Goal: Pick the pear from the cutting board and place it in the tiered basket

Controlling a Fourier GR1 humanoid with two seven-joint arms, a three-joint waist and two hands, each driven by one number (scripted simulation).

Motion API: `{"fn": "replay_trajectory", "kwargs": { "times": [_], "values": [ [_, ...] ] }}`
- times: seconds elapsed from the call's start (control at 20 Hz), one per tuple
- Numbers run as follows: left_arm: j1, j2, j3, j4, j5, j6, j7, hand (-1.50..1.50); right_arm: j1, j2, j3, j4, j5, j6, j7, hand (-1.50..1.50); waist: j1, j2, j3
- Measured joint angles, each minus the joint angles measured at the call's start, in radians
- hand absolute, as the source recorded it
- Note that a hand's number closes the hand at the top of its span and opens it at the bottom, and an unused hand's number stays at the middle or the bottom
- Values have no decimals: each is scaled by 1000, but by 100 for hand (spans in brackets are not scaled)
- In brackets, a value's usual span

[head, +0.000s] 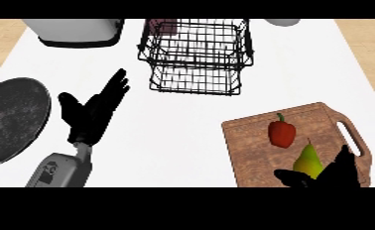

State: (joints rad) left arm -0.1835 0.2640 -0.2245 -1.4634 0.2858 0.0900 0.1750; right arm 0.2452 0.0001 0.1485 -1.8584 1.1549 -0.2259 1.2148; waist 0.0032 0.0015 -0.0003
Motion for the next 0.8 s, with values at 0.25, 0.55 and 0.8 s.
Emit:
{"fn": "replay_trajectory", "kwargs": {
  "times": [0.25,0.55,0.8],
  "values": [
    [-2,-18,6,9,-11,6,-1,0,3,0,-28,38,-26,-17,-21,-150,-3,-1,0],
    [-14,-27,20,4,-16,-3,18,0,4,-1,-60,103,-68,-67,-61,-150,-6,-5,-5],
    [-4,-16,49,13,-14,-37,4,0,9,0,-101,117,-113,-89,-92,-150,-6,-7,-7]
  ]
}}
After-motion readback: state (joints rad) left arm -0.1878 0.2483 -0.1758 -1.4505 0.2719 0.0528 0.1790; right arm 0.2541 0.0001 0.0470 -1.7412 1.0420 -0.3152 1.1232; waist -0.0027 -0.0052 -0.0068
